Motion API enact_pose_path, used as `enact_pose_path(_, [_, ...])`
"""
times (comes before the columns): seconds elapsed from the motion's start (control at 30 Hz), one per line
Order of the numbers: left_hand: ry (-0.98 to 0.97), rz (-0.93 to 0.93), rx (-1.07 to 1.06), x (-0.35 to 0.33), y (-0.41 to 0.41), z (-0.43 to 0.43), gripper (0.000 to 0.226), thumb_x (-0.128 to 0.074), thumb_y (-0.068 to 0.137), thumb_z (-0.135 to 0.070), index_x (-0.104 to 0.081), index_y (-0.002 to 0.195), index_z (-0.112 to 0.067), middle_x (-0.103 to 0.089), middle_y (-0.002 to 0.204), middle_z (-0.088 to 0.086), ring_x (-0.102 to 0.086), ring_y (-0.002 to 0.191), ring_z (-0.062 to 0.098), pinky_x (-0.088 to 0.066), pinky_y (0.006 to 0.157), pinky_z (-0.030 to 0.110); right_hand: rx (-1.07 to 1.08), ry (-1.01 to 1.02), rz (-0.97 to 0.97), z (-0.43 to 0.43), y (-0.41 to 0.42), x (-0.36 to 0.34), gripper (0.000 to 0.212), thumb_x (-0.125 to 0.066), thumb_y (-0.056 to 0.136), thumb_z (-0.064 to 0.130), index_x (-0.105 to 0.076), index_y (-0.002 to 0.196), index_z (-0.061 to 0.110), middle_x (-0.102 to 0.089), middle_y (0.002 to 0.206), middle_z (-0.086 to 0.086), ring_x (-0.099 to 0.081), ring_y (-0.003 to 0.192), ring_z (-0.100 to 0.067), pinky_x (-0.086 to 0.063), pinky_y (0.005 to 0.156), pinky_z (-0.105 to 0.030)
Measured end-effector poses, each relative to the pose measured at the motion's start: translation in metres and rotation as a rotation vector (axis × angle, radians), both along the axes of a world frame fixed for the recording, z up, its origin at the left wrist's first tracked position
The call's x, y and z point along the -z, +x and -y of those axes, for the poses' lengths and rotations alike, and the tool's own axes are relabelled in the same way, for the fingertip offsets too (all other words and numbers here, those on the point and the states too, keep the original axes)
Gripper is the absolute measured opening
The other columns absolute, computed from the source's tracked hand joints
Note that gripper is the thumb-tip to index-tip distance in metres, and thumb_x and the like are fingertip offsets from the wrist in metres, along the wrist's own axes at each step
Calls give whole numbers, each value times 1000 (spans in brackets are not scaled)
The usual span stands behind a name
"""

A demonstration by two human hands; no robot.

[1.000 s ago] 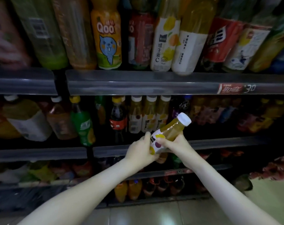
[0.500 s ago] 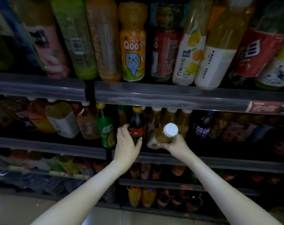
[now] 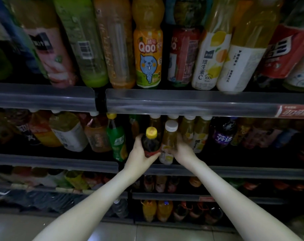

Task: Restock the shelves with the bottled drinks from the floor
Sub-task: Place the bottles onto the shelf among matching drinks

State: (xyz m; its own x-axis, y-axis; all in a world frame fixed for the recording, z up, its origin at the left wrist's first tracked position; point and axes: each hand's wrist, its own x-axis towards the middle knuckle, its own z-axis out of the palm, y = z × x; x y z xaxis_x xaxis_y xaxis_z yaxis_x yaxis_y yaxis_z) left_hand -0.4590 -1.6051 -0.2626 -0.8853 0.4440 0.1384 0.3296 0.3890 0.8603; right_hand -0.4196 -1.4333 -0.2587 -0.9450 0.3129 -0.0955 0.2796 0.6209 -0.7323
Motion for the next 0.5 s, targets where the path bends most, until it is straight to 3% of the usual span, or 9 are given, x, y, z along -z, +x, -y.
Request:
enact_pose_path(0.07, [-7, -13, 50, -1, 6, 10, 72, -78, 79, -26, -27, 131, -32, -42, 122, -15, -43, 115, 0, -32, 83, -4, 58, 82, -52, 1, 1, 3, 61, -64, 91, 22, -32, 142, 13, -41, 140, -11, -44, 125, -27, -39, 90, -26])
enact_pose_path(0.17, [15, -39, 75, -11, 13, 18, 69, -79, 78, -23, -27, 115, -49, -36, 116, -31, -38, 108, -16, -31, 81, -7, 82, 27, -104, 6, 5, 3, 55, -62, 93, 17, -35, 141, 12, -47, 134, -10, -48, 122, -26, -41, 88, -26])
enact_pose_path(0.27, [5, -73, 90, -23, 17, 21, 71, -81, 74, -30, -26, 112, -56, -35, 114, -37, -34, 105, -21, -29, 79, -9, 127, 71, -125, 11, 14, 7, 66, -52, 97, 9, -16, 152, 16, -52, 133, -9, -55, 117, -27, -45, 85, -25])
enact_pose_path(0.33, [-12, -102, 120, -32, 22, 17, 71, -81, 72, -39, -27, 114, -58, -37, 113, -38, -37, 105, -19, -30, 81, -8, 170, 70, -160, 17, 26, 4, 69, -46, 98, 7, -7, 154, 22, -46, 140, -5, -51, 123, -22, -44, 92, -24])
enact_pose_path(0.43, [-8, -79, 161, -41, 33, 2, 77, -81, 70, -45, -34, 130, -47, -49, 121, -28, -47, 112, -9, -37, 92, 5, 127, -91, -272, 24, 57, -7, 62, -46, 98, 9, -19, 151, 27, -31, 146, 15, -30, 136, -1, -30, 109, -19])
enact_pose_path(0.5, [4, -26, 162, -49, 43, -12, 80, -81, 68, -46, -38, 134, -38, -55, 125, -19, -53, 114, -1, -44, 95, 18, 22, -223, -294, 20, 83, -19, 65, -47, 95, 5, -24, 146, 35, -36, 141, 21, -34, 129, 11, -31, 106, -11])
